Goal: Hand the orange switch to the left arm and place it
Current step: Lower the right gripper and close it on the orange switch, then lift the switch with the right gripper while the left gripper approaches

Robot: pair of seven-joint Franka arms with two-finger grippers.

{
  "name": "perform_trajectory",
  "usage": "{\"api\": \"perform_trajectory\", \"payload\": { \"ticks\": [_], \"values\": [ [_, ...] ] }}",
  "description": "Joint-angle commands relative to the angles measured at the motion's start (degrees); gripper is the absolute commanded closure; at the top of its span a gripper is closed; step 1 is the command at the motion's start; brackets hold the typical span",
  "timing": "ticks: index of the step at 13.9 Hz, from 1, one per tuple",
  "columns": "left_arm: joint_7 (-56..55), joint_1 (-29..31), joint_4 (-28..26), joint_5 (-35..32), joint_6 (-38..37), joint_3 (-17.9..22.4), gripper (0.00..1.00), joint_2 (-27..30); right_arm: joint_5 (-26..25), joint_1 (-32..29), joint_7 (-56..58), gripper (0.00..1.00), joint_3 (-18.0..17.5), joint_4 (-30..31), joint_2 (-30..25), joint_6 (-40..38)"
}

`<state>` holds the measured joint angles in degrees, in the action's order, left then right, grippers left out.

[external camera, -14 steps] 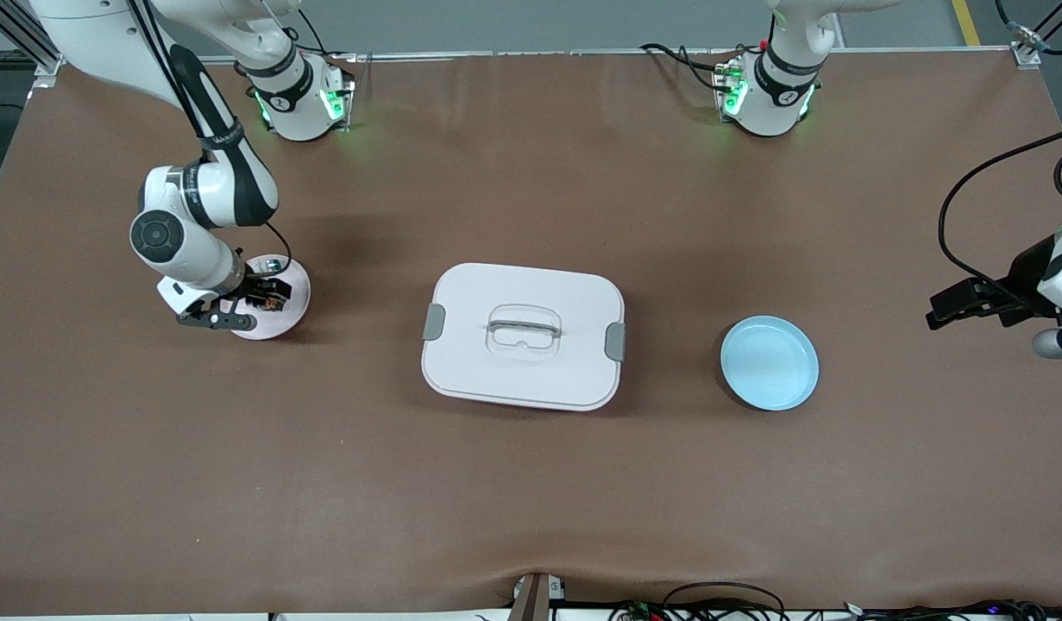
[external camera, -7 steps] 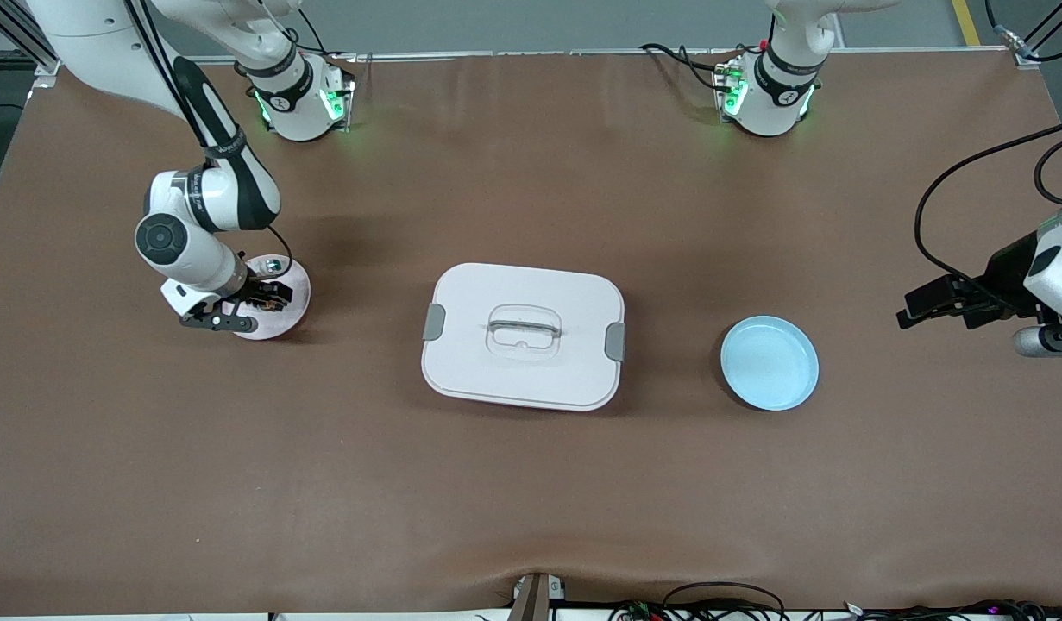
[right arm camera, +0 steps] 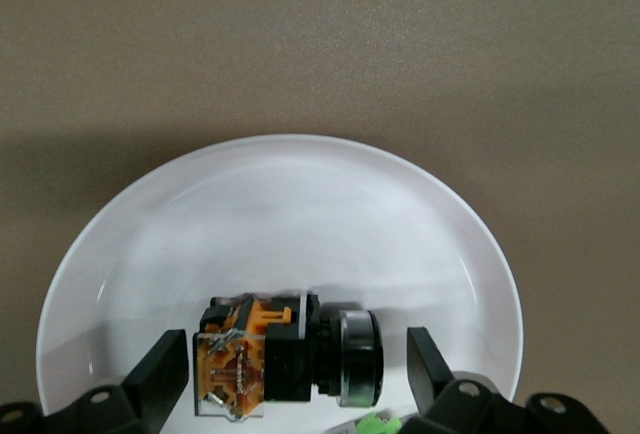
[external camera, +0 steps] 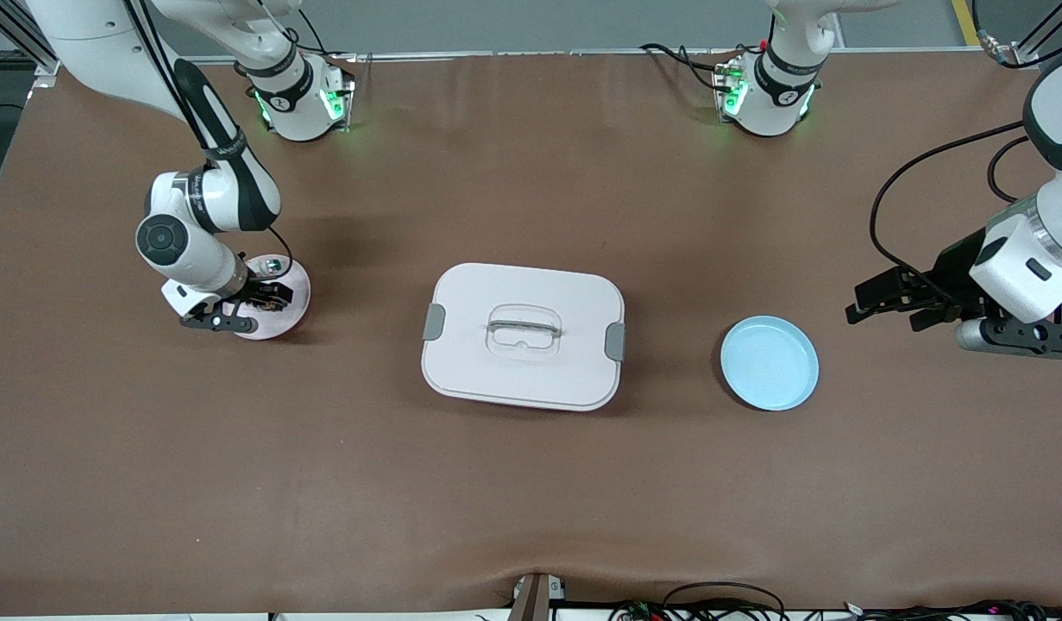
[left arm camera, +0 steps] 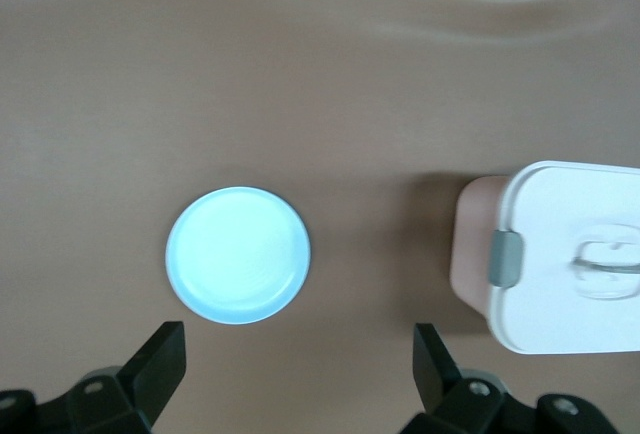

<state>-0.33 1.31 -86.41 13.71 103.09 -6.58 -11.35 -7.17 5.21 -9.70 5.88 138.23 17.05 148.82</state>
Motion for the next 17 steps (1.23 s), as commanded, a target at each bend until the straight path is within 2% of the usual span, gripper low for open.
{"api": "perform_trajectory", "payload": {
  "ticks": [1, 2, 3, 7, 9, 12, 17],
  "values": [
    [-0.11, 0.27, 0.11, 3.32, 1.32, -1.32, 0.00, -0.08, -1.44, -0.91, -0.84, 0.54, -0.35, 0.02, 0.36, 0.86],
    [-0.11, 0.27, 0.02, 4.21, 1.58, -1.93, 0.00, -0.17, -1.44, -0.91, -1.11, 0.90, -0.35, 0.02, 0.53, 1.38],
    [-0.11, 0.27, 0.02, 4.39, 1.59, -2.72, 0.00, -0.25, -1.36, -1.17, -1.20, 1.00, -0.43, 0.02, 0.71, 1.56],
    [1.03, 0.19, -0.25, 5.01, 1.23, -4.40, 0.00, -0.17, -1.36, -1.26, -1.46, 1.00, -0.43, -0.24, 0.18, 0.51],
    [0.08, 0.10, -0.25, 5.18, 1.41, -6.24, 0.00, -0.34, -0.92, -1.26, -1.46, 1.00, -0.43, -1.55, -0.69, -3.07],
    [-0.28, 0.18, -0.33, 5.97, 1.32, -8.00, 0.00, -0.96, 2.14, -0.65, -1.63, 1.00, -0.61, -6.55, -4.46, -15.89],
    [-5.02, 0.10, -0.42, 15.71, 1.58, -8.45, 0.00, -1.83, 16.46, 0.67, -4.43, 1.00, -0.70, -21.83, -6.06, -40.15]
  ]
}}
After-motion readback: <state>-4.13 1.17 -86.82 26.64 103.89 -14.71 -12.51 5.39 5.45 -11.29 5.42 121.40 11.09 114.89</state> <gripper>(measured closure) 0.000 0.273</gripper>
